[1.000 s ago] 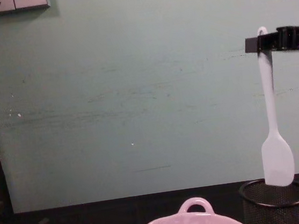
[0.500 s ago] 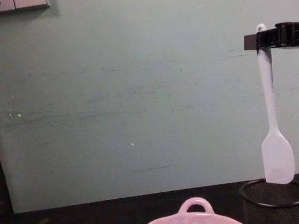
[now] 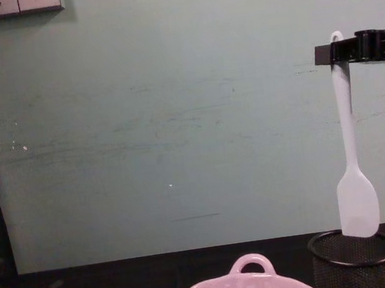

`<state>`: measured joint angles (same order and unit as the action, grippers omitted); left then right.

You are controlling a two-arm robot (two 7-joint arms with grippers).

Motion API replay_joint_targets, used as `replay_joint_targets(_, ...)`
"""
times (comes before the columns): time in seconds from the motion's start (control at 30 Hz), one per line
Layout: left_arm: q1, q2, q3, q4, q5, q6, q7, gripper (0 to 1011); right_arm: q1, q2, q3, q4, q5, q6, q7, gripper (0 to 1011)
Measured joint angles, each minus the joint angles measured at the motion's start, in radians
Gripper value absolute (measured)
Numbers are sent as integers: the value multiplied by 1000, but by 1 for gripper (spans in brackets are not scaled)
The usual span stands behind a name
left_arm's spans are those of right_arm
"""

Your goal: Use the one hand to pick up the spoon and stir the clear water in the bowl.

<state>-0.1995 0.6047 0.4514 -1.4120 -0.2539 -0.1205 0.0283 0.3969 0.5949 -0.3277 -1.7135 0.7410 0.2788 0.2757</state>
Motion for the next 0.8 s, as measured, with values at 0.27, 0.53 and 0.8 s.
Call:
replay_joint_targets(0.27,0,0,0,0,0,0,0,1011,0,-19,-10,3,-1,-13,0,109)
replay_joint_targets(0.53,0,0,0,0,0,0,0,1011,35,-83,-80,29,-29,-34,30,109)
replay_joint_targets(0.8,0,0,0,0,0,0,0,1011,83,-152,-163,110,-77,-71,81,109)
